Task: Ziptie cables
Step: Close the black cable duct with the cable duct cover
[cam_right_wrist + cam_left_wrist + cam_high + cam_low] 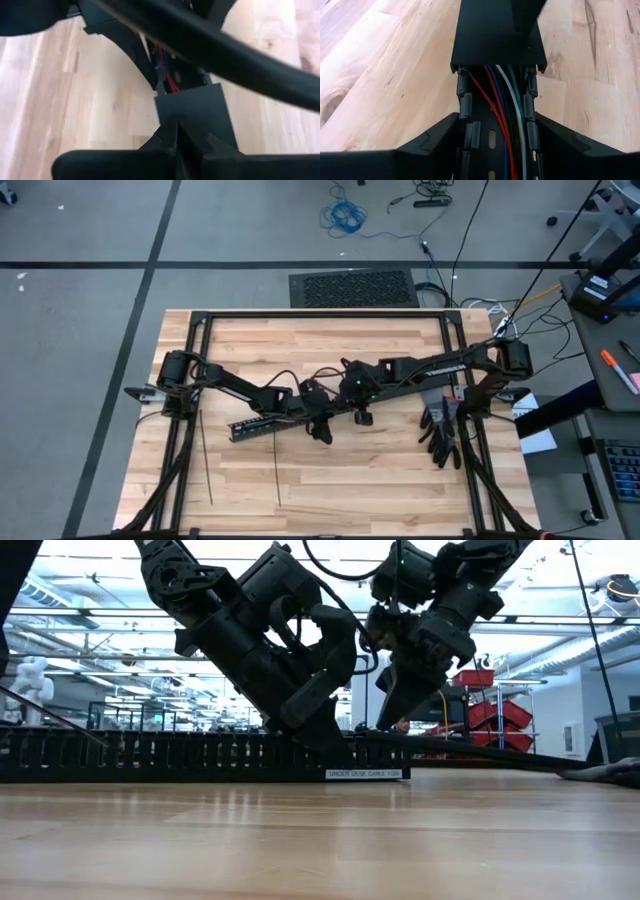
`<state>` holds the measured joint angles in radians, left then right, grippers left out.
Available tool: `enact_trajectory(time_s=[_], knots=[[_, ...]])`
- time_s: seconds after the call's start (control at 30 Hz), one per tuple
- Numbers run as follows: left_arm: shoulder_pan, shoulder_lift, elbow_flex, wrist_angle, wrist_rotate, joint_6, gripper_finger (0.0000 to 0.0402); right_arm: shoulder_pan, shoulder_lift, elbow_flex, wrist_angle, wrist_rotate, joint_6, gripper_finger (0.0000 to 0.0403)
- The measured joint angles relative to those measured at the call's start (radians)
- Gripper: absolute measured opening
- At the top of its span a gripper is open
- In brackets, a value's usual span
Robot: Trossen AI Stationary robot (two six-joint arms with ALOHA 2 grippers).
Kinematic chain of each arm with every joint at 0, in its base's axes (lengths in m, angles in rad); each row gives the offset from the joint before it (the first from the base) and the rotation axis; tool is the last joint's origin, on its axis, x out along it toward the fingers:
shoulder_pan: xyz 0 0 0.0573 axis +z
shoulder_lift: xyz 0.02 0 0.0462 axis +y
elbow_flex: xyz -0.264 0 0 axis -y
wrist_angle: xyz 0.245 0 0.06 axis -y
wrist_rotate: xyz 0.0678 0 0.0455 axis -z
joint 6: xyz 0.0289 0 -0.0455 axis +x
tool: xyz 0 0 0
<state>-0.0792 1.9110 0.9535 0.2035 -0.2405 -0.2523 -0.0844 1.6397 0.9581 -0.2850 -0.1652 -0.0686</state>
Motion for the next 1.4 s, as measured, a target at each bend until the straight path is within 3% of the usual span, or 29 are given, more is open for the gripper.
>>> enact_trajectory(time_s=[0.47, 1.4], knots=[[-0.002, 0.000, 0.000, 0.000, -0.004, 0.008, 0.0223, -0.003, 0.087, 0.006, 0.075, -0.017, -0.004, 0.0000], [-0.008, 0.004, 0.024, 0.001, -0.019, 0.083, 0.0224, 0.001, 0.089, -0.001, 0.132, -0.029, -0.023, 0.0000]])
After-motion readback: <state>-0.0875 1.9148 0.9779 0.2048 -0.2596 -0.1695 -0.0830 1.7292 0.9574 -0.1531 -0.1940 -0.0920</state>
